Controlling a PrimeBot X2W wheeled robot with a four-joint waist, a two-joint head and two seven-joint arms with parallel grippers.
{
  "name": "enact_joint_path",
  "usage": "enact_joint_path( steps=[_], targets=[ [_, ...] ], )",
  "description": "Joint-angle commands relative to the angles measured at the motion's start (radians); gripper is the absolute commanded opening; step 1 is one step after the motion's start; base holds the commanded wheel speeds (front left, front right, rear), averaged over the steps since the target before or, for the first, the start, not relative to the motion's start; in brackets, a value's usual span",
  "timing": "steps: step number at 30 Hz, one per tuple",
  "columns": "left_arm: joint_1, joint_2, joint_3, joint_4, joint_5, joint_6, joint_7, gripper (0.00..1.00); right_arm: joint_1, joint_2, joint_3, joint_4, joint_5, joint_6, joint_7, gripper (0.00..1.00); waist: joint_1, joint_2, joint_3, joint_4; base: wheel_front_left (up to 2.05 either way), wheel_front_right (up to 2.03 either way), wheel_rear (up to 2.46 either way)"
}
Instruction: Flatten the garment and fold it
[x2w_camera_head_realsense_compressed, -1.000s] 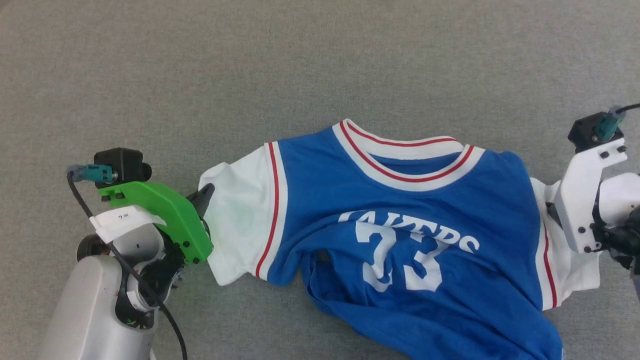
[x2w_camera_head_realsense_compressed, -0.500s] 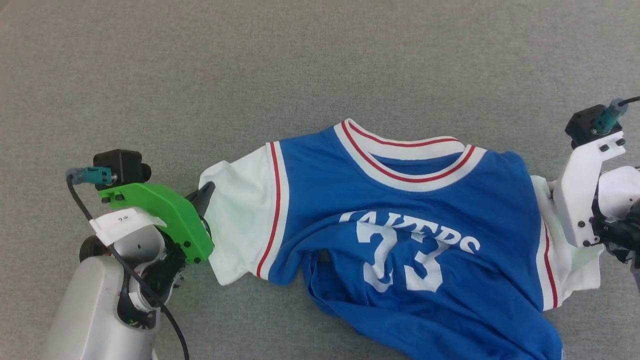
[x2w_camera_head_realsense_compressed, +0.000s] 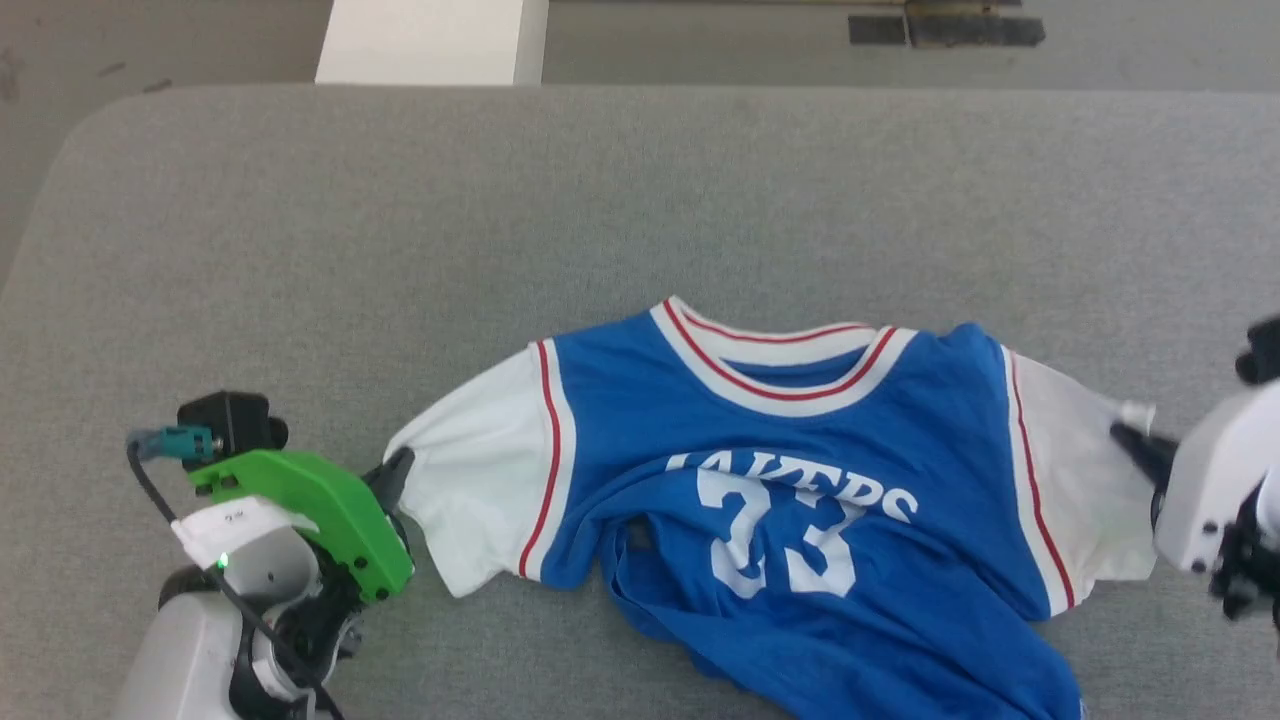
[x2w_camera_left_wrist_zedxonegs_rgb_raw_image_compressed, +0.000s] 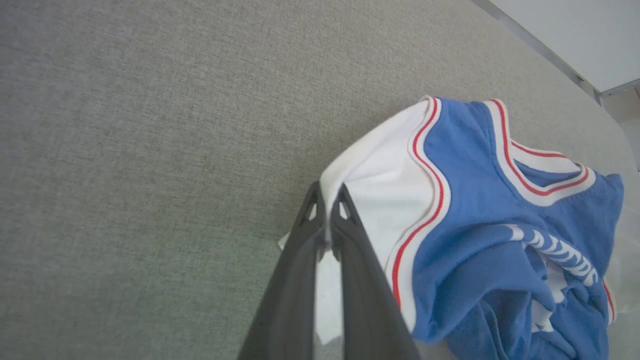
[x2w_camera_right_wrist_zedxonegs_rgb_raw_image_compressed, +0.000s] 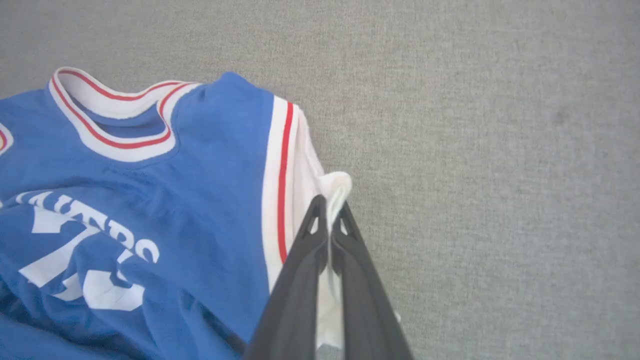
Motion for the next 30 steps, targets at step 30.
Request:
enact_joint_path(
  steps=[30],
  targets=[
    [-0.363,0.066,0.06,-0.018,0.061,-0.048,-0.145,0.0,-0.338,-0.036,-0.088,-0.061,0.224,-0.001,-0.083,0.0,0.0001,-0.0001,-0.195,-0.017,0.0,0.0,0.0]
  ],
)
